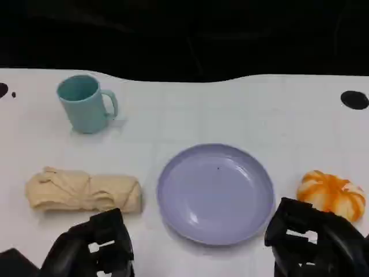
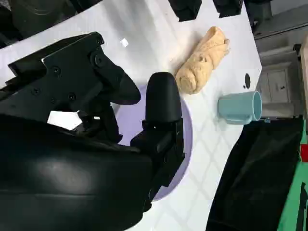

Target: Grasp the towel on the left side of the plate with the left hand and place it into the plate.

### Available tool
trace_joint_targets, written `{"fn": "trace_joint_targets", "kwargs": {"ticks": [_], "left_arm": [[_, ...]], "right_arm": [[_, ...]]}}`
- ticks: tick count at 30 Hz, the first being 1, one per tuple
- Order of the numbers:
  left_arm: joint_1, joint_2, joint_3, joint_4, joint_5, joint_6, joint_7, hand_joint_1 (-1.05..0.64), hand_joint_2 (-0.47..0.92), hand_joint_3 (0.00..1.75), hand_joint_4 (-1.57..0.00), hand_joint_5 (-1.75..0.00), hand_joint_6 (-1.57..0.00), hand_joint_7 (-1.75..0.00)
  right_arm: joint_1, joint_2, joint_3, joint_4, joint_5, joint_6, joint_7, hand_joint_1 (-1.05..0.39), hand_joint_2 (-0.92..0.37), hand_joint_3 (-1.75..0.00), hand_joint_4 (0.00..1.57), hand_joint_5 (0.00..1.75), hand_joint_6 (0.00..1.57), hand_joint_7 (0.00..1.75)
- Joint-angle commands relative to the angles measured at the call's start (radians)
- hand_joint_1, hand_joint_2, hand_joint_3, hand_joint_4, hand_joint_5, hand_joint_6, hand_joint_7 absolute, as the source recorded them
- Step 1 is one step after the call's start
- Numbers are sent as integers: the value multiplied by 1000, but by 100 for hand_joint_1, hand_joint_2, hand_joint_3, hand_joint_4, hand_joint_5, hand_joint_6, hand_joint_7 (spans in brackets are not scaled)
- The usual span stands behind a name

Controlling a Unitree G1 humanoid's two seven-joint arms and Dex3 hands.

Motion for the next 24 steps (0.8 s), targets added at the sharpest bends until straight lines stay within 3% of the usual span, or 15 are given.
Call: {"fn": "trace_joint_targets", "kwargs": {"ticks": [1,24], "left_arm": [[-6,9,7,-9,1,-4,-5,-19,36,145,-96,-175,-85,-161],[-28,9,9,-22,14,14,5,-11,41,145,-94,-175,-78,-171]], "right_arm": [[-4,-5,-5,9,-1,-13,-1,-8,-57,-122,76,175,60,160],[-23,-11,-4,-2,-7,19,-14,-9,-62,-115,72,175,55,162]]}}
